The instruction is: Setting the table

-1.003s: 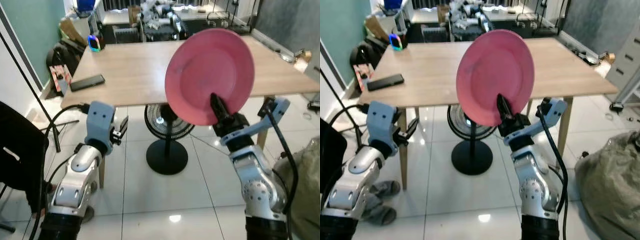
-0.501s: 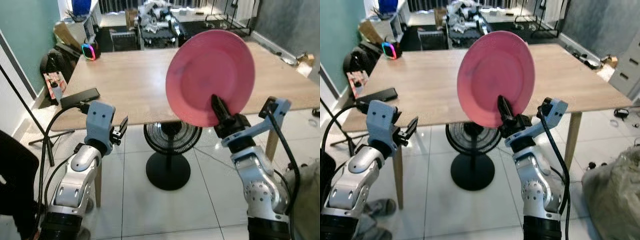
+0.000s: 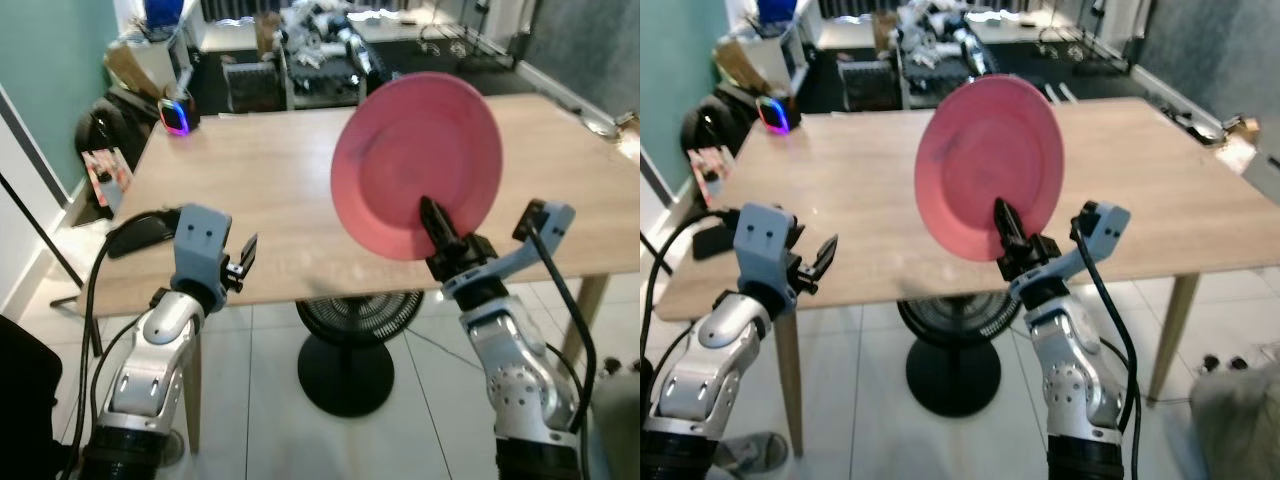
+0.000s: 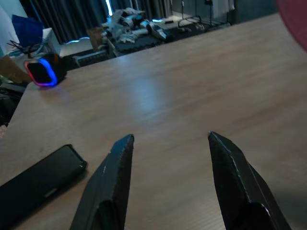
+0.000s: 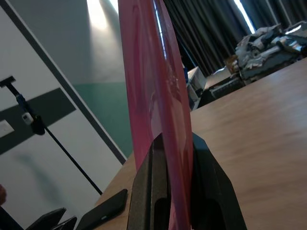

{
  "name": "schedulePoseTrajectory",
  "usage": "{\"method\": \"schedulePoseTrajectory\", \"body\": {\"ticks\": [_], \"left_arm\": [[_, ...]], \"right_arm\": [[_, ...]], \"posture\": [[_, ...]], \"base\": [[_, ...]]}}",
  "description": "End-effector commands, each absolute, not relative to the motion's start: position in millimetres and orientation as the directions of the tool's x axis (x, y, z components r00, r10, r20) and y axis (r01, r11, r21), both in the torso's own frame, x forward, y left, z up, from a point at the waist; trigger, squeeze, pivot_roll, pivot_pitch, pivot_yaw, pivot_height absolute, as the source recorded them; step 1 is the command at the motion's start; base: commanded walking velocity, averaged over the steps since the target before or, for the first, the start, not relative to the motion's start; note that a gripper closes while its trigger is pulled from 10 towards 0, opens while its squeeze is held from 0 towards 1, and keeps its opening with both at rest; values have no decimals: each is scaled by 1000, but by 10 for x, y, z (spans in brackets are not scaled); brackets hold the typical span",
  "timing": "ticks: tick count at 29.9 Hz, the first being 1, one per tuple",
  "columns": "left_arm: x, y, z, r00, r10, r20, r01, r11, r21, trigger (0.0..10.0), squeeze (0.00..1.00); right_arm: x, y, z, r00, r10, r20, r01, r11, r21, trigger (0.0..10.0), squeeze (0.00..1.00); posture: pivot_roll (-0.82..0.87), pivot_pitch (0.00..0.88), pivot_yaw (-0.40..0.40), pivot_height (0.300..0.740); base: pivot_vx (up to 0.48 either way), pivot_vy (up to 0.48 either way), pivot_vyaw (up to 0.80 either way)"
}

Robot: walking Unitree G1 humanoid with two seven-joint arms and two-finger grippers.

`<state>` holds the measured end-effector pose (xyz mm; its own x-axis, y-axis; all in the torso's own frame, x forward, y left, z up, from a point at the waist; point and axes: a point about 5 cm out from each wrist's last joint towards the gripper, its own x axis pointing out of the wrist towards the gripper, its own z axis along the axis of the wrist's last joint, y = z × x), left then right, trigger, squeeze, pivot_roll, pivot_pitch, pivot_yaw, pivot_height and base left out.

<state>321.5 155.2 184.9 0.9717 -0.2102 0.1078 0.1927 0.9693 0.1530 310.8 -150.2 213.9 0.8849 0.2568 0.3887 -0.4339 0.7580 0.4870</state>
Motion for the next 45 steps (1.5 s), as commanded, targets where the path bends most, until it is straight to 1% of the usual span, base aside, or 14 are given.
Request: {"method": "schedulePoseTrajectory", "body": {"ticks": [1,17,33,38,40,42,44,45], "left_arm": [[3205,1608,1803,978,-193,85,179,972,151,10000,0],[3208,1592,1789,977,-196,77,184,973,141,10000,0],[3197,1554,1774,974,-220,61,211,970,124,10000,0],[3199,1556,1773,974,-221,57,212,969,123,10000,0],[3198,1556,1773,974,-220,57,212,969,123,10000,0],[3196,1563,1763,975,-218,45,211,969,126,10000,0],[3190,1568,1742,975,-221,24,216,967,135,10000,0],[3190,1568,1742,975,-221,24,216,967,135,10000,0]], "right_arm": [[3098,-1467,2135,881,271,388,-445,755,481,10000,0],[3105,-1475,2141,880,271,389,-443,761,473,10000,0],[3114,-1474,2140,880,270,390,-443,763,471,10000,0],[3121,-1457,2101,886,280,370,-435,779,452,10000,0],[3128,-1452,2075,892,281,355,-427,785,449,10000,0],[3178,-1422,1885,928,295,227,-366,830,420,10000,0],[3200,-1396,1734,944,304,128,-329,845,422,10000,0],[3200,-1396,1734,944,304,128,-329,845,422,10000,0]], "posture": [[-11,0,99,740],[-14,0,99,740],[-11,0,99,740],[-9,0,98,740],[-8,0,98,740],[-7,0,98,740],[-1,0,98,740],[-1,0,98,740]], "base": [[480,0,0],[471,0,0],[0,0,0],[0,0,0],[0,0,0],[0,0,0],[0,0,0],[0,0,0]]}}
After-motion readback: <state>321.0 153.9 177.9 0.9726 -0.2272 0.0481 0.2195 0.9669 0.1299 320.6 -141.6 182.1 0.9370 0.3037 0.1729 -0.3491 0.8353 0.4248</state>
